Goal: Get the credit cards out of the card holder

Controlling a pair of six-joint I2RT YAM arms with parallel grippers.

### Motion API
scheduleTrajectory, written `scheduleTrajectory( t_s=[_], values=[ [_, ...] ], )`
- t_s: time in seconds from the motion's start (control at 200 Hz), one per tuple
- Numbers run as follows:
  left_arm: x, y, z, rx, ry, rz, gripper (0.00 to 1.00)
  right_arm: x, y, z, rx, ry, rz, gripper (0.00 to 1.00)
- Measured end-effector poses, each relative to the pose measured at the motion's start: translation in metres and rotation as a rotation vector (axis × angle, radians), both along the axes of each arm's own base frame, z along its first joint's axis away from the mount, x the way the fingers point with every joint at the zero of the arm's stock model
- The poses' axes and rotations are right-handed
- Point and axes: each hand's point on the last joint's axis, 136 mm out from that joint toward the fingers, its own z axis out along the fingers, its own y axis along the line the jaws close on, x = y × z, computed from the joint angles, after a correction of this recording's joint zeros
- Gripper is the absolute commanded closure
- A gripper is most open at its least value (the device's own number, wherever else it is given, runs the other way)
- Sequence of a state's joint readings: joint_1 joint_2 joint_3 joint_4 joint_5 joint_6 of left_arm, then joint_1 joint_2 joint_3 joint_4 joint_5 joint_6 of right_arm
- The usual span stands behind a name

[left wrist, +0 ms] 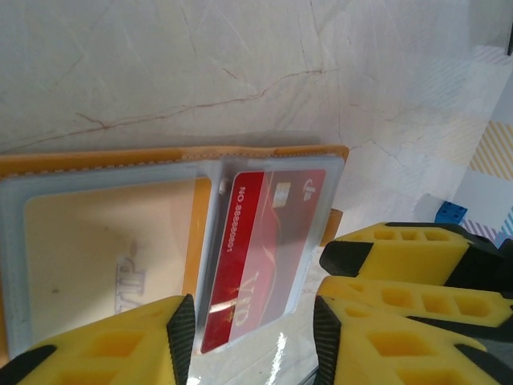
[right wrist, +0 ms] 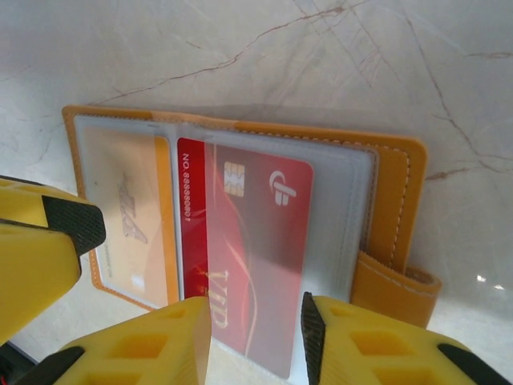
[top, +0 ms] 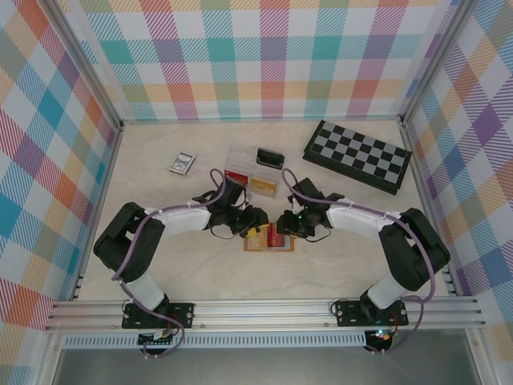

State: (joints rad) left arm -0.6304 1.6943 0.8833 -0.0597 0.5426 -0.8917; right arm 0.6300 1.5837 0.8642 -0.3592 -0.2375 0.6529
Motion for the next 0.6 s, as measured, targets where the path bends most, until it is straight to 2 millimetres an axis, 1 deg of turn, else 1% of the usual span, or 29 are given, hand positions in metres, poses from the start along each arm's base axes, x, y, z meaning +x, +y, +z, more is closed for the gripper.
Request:
scheduleTrajectory(
  t_s=[0.155, 0.28, 0.405, 0.6],
  values=[
    [-0.004, -0.005, -0.005, -0.009, 0.029, -0.02, 0.65, 0.0, 0.0, -0.008, -0.015, 0.023, -0.003, 0.66],
    [-0.005, -0.01, -0.002, -0.022, 0.032, -0.034, 0.67, 0.001, 0.001, -0.012, -0.021, 0.03, -0.003, 0.67],
    [-0.003, -0.014, 0.0, -0.029, 0.032, -0.043, 0.67, 0.002, 0.001, -0.012, -0.022, 0.032, -0.003, 0.66],
    [-0.006, -0.012, -0.007, -0.009, 0.053, -0.048, 0.67, 0.004, 0.003, -0.015, -0.025, 0.037, -0.002, 0.65]
  ],
)
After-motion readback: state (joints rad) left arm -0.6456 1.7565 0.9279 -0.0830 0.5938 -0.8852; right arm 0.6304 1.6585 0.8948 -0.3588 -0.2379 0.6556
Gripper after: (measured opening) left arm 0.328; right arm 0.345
